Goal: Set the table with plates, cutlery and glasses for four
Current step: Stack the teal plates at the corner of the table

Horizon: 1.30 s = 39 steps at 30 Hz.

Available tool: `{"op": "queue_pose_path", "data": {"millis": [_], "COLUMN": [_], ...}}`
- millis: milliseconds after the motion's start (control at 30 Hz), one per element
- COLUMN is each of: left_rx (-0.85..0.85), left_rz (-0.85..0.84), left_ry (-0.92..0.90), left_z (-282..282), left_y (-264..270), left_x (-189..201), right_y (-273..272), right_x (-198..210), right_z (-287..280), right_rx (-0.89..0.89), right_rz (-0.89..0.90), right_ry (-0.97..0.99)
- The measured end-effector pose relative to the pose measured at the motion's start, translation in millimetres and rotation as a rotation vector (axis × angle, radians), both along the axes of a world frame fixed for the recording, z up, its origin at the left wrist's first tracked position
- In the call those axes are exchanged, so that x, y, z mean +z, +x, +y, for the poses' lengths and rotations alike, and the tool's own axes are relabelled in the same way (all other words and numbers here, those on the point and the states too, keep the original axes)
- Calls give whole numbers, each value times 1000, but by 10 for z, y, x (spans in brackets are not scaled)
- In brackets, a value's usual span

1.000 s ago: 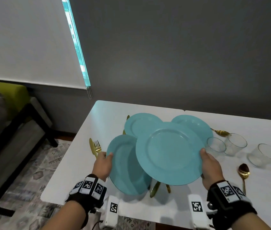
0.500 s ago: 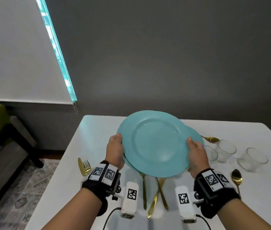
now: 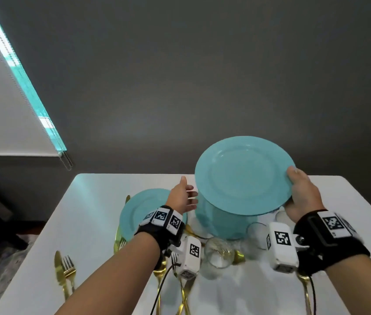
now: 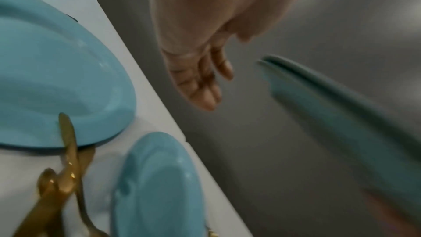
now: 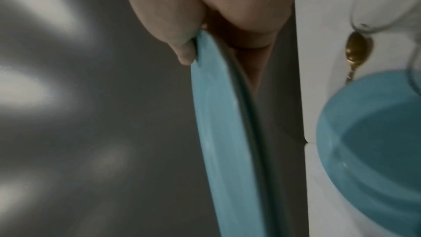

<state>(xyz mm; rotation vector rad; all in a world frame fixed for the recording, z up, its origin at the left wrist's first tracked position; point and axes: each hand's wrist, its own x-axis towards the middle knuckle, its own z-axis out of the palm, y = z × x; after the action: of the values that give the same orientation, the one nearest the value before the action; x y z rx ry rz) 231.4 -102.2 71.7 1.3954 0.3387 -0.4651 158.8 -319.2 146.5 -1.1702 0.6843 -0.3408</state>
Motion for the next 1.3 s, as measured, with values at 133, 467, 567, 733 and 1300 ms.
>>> {"op": "queue_pose_path", "data": {"millis": [133,467,567,733,1300], "left_rx": [-210,-142,-113,-144,-113], "left_rz": [93,364,446,493,20], "left_ry": [344,311,187,126,318], "left_z": [-193,-329,-316,-243,-224], "left_y": [270,489,537,590,699], "left_x": [-463,-1132,-1201,-1256,-801], "right_y": [127,86,94,147,295], "right_x": [-19,-282,-334,-392,-500], "right_z": [-431,-947,-972,-970,-813], "right_rx": [-59,-101,-89,-72,5], "right_rz": [-16,78,69,65,99], "right_ry": [-72,-103,-83,-54,-34]}}
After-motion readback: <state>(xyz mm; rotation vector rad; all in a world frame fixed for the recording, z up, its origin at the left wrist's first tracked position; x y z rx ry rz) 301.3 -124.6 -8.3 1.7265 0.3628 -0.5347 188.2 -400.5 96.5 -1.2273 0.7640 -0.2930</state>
